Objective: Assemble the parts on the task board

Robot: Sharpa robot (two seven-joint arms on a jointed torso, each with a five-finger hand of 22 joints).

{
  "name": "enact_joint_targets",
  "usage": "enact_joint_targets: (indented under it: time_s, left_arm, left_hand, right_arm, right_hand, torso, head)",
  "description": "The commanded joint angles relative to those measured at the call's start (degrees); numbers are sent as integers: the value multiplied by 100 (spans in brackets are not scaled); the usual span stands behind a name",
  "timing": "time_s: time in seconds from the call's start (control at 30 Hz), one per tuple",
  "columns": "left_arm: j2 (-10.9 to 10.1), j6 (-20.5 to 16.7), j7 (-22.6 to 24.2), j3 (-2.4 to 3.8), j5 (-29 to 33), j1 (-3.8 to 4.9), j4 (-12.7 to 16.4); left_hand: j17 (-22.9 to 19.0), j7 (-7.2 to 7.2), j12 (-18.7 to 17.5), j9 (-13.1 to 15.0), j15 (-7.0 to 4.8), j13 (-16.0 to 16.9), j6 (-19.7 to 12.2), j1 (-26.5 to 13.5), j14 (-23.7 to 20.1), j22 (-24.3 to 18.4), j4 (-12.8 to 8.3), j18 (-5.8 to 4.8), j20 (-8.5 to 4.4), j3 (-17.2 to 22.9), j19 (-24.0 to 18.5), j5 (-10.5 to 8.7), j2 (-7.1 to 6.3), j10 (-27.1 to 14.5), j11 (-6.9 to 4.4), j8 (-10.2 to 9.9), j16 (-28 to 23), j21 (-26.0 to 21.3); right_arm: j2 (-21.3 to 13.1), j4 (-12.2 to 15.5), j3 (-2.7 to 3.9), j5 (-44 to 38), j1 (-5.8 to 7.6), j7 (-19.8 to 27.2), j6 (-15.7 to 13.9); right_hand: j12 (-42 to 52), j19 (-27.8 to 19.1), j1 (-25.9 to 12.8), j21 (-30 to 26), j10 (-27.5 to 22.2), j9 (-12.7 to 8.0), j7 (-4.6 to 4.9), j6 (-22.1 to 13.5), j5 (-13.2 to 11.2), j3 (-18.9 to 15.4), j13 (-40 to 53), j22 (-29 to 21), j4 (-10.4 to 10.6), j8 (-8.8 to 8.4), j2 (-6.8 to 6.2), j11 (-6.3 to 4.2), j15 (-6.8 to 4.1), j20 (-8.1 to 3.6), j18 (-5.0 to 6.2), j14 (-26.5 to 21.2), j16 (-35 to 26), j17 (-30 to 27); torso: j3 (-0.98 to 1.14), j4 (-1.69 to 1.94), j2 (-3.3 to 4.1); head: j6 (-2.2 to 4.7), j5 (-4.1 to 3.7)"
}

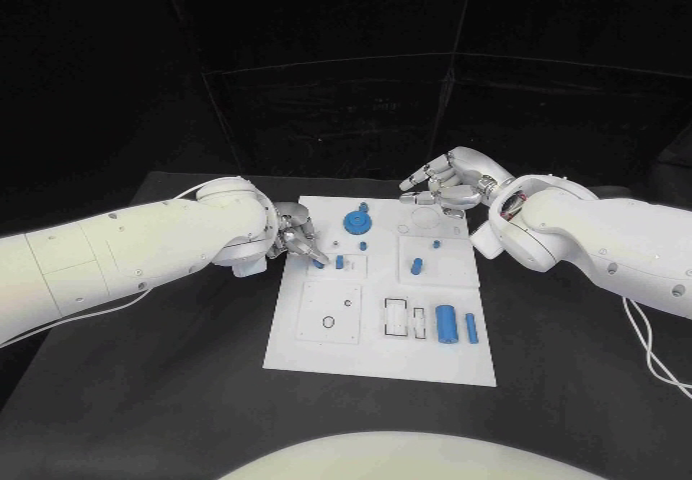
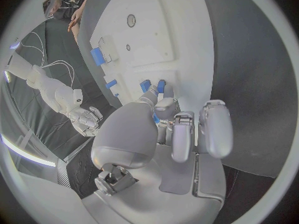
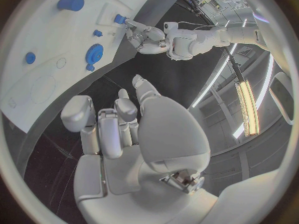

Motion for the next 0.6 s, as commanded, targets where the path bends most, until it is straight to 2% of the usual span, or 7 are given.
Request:
enact_joint_targets:
  time_s: [0.03, 0.33, 0.6]
  left_arm:
    - [1, 183, -32, -1, -30, 2, 8]
    - [21, 189, -35, -1, -29, 2, -17]
    - [88, 189, -36, -1, -27, 3, -117]
  left_hand:
    - [1509, -83, 0, 159, -36, 2, 100, -4, 616, -1, -280, 12, -39, 320, 17, 33, 24, 36, -11, 22, 18, 19]
    - [1509, -84, -7, 166, -38, -4, 105, -30, 616, -2, -282, 12, -41, 332, 17, 32, 3, 37, -12, 33, 18, 18]
    - [1509, -98, -9, 214, -46, -9, 162, -333, 616, 32, -146, 5, -50, 308, 30, 31, -66, 73, -19, 110, 18, 36]
  right_arm:
    - [6, 3, 3, -8, 10, 42, 37]
    - [13, 1, 3, -8, 10, 45, 37]
    - [14, 1, 3, -8, 10, 45, 36]
  right_hand:
    - [-25, -34, -27, -30, -17, -7, -3, -15, 31, -4, -7, -6, 15, 35, 22, -16, -52, -9, 118, 267, -38, -10]
    - [-25, -34, -27, -30, -17, -7, -3, -15, 31, -4, -7, -6, 15, 35, 22, -16, -52, -9, 118, 267, -38, -10]
    - [-25, -34, -27, -30, -17, -7, -3, -15, 31, -4, -7, -6, 15, 35, 22, -16, -52, -9, 118, 267, -38, -10]
  torso:
    - [-2, 2, 2]
    - [0, -3, 3]
    - [2, -4, 1]
  head:
    - [-4, -2]
    - [-8, 1]
    - [-11, -2]
